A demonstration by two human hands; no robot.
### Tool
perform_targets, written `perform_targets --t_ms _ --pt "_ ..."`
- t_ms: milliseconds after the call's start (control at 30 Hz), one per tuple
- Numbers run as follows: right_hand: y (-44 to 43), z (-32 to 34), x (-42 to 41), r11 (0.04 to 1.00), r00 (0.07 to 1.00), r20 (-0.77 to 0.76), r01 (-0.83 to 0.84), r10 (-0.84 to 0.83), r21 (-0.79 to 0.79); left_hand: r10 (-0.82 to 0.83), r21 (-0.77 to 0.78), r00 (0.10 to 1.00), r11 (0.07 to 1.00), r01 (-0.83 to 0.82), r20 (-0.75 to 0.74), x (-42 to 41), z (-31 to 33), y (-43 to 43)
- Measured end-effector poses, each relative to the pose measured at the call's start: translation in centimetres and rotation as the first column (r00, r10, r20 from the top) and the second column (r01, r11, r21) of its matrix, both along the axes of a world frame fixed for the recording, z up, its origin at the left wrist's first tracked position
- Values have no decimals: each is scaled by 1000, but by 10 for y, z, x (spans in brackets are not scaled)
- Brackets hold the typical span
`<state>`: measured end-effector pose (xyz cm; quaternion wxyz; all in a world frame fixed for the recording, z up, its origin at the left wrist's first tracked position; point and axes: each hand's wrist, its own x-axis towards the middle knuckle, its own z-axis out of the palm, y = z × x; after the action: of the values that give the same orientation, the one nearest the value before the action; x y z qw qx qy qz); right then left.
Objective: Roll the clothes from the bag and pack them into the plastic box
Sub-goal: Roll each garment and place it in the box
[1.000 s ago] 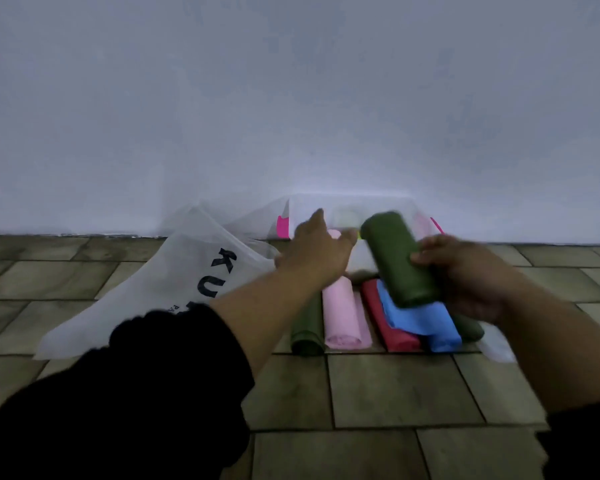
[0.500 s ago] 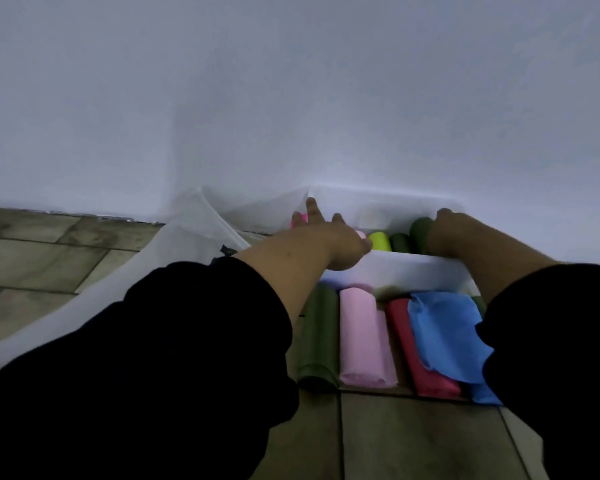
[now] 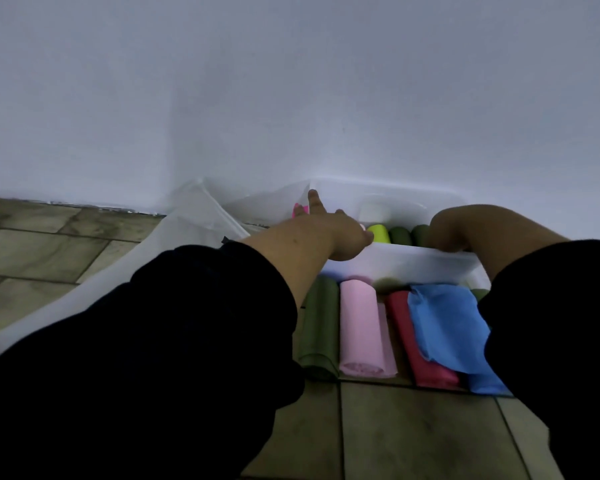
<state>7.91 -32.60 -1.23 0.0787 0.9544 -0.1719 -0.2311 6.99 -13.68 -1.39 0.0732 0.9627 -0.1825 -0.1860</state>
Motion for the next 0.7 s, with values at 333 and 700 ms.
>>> perform_targets --t_ms 333,700 --pt "3 2 7 997 996 -79 42 -37 64 -14 37 1000 999 14 2 1 0 -1" --pt "0 -19 0 989 910 408 16 -76 147 -48 72 999 996 46 20 17 -12 -5"
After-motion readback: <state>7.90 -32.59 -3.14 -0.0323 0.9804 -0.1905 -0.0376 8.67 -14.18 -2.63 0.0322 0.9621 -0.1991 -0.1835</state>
